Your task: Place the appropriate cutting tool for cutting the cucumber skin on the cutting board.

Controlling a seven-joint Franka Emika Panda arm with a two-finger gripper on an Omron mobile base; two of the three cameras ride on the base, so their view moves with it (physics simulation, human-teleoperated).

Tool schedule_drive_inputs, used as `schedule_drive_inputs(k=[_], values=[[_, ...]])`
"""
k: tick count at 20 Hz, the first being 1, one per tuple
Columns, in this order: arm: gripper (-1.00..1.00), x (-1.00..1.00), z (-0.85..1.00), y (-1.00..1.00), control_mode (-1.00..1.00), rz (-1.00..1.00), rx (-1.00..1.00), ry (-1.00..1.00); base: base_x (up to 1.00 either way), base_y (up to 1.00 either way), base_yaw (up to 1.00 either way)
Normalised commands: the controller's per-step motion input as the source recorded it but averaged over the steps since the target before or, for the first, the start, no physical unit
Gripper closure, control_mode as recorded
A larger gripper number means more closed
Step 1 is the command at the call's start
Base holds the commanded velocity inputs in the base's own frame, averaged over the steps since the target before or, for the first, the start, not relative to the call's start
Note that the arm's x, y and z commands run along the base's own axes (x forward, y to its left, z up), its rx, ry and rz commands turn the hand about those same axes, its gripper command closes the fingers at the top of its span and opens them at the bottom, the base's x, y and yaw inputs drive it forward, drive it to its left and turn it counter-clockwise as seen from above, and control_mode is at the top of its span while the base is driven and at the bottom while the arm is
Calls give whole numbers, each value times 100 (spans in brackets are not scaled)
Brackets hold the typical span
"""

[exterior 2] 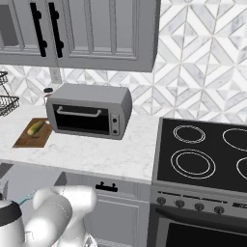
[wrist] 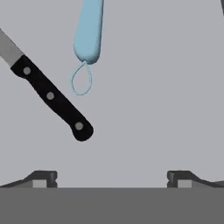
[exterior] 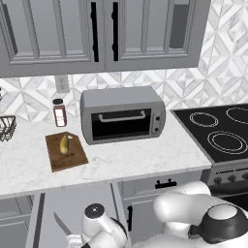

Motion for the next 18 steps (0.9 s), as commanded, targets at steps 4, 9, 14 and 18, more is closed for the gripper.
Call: schedule_drive_inputs(k=[4, 9, 14, 18], values=[[-100, 71, 47, 0, -100, -12, 0, 1, 0, 0, 0], [-100, 63, 23, 0, -100, -11, -1, 0, 0, 0, 0], [-100, 57, 0, 7, -100, -14, -3, 1, 0, 0, 0], [-100, 10, -9, 3, -100, -11, -3, 5, 0, 0, 0]])
